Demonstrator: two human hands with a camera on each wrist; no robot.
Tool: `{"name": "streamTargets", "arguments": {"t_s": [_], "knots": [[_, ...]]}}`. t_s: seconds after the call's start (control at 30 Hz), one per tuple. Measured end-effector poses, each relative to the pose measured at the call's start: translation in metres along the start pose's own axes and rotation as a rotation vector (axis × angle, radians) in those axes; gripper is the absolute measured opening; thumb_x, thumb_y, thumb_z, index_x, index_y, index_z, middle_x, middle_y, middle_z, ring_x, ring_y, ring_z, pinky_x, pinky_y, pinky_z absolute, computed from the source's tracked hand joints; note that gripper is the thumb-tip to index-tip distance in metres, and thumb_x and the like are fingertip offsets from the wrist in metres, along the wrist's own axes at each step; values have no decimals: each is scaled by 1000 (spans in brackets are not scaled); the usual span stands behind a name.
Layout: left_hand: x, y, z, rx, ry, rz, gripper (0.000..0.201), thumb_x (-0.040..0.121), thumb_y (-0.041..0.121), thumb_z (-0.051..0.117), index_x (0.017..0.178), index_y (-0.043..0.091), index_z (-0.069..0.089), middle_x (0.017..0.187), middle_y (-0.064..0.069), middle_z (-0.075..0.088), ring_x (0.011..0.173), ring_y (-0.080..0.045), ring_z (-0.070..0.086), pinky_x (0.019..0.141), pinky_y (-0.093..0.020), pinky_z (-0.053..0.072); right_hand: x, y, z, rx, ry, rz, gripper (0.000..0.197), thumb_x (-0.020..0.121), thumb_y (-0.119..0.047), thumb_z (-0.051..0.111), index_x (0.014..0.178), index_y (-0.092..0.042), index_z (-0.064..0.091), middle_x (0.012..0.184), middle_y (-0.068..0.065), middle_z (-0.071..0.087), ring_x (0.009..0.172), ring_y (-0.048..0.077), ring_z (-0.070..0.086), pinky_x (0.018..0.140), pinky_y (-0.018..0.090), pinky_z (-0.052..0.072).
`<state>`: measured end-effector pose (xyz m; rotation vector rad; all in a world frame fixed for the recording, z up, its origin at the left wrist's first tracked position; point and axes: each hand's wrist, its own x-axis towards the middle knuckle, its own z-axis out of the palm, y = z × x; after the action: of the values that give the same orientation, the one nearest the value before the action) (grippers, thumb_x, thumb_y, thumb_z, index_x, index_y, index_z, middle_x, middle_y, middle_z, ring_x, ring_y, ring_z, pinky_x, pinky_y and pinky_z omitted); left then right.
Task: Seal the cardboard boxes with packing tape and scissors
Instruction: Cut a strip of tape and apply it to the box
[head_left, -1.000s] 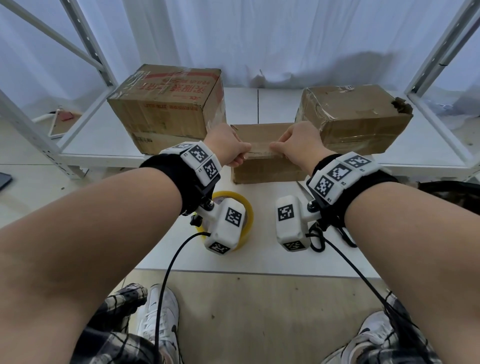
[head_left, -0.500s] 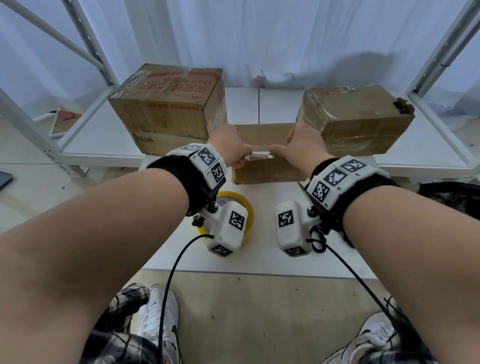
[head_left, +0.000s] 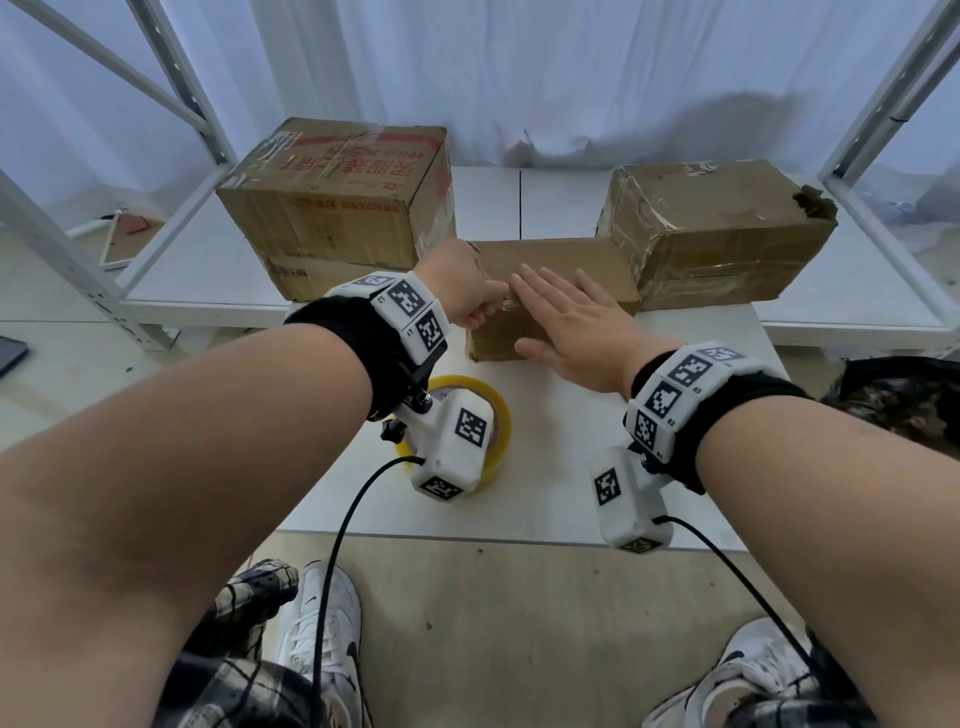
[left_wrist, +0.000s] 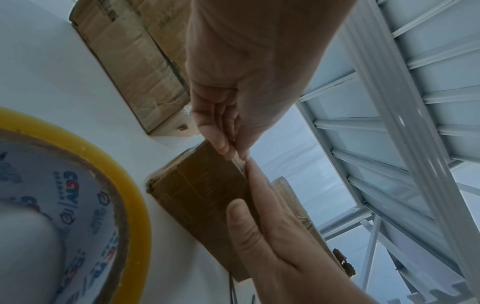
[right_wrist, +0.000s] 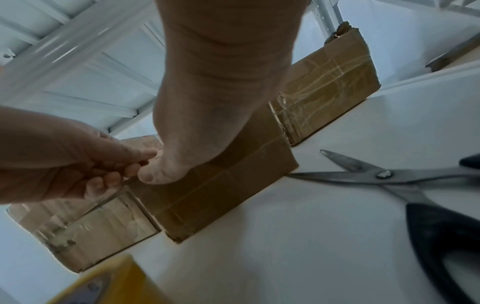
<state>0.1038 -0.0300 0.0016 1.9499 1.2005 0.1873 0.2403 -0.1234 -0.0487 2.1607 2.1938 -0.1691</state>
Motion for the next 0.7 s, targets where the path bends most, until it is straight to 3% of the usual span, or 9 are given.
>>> {"name": "streamTargets", "arguments": {"t_s": [0.13,0.23,0.3,0.37,0.43,0.53,0.7], "knots": [[1,4,0,28,-40,-51,30,98,14,52,69,8,48,66,-3,49,54,-8,43,38,-7,36,-2,4,5,12,38,13,66,100,-51,21,154,-21,-3,162,-4,-5,148,11,-6,119,37,-9],[3,0,-3,217,7,-21,30,96,25,57,75,4,58,68,-5,58,58,-12,54,54,-16,49,-4,7,6,66,97,29,59,102,-46,19,154,-20,8,162,-3,4,149,12,1,119,35,-5],[4,-9,-9,399,111,66,31,93,31,61,89,1,64,79,-9,65,68,-19,61,66,-29,53,-3,6,4,165,166,50,53,104,-40,22,152,-18,23,160,0,17,148,14,11,119,33,1],[4,-14,-12,395,215,190,27,94,29,59,102,3,61,94,-10,62,77,-19,57,70,-29,48,1,3,1,292,247,92,47,104,-36,30,146,-16,38,156,3,29,145,17,23,119,30,10],[5,-16,-9,430,284,357,29,96,32,54,115,12,63,112,-6,54,96,-17,50,87,-30,43,6,-2,-2,384,311,146,45,103,-36,37,141,-15,46,153,4,36,142,20,31,117,31,20],[4,-17,7,649,211,438,35,98,44,42,126,35,60,137,3,44,128,-23,33,105,-40,24,10,-8,-2,324,290,152,43,103,-34,37,140,-15,49,152,9,36,142,23,30,117,32,18],[3,-33,13,696,241,481,34,96,50,44,124,42,60,152,7,33,139,-23,19,110,-42,14,8,-7,-7,184,237,140,42,104,-29,34,141,-12,45,153,10,35,143,22,28,114,27,17]]}}
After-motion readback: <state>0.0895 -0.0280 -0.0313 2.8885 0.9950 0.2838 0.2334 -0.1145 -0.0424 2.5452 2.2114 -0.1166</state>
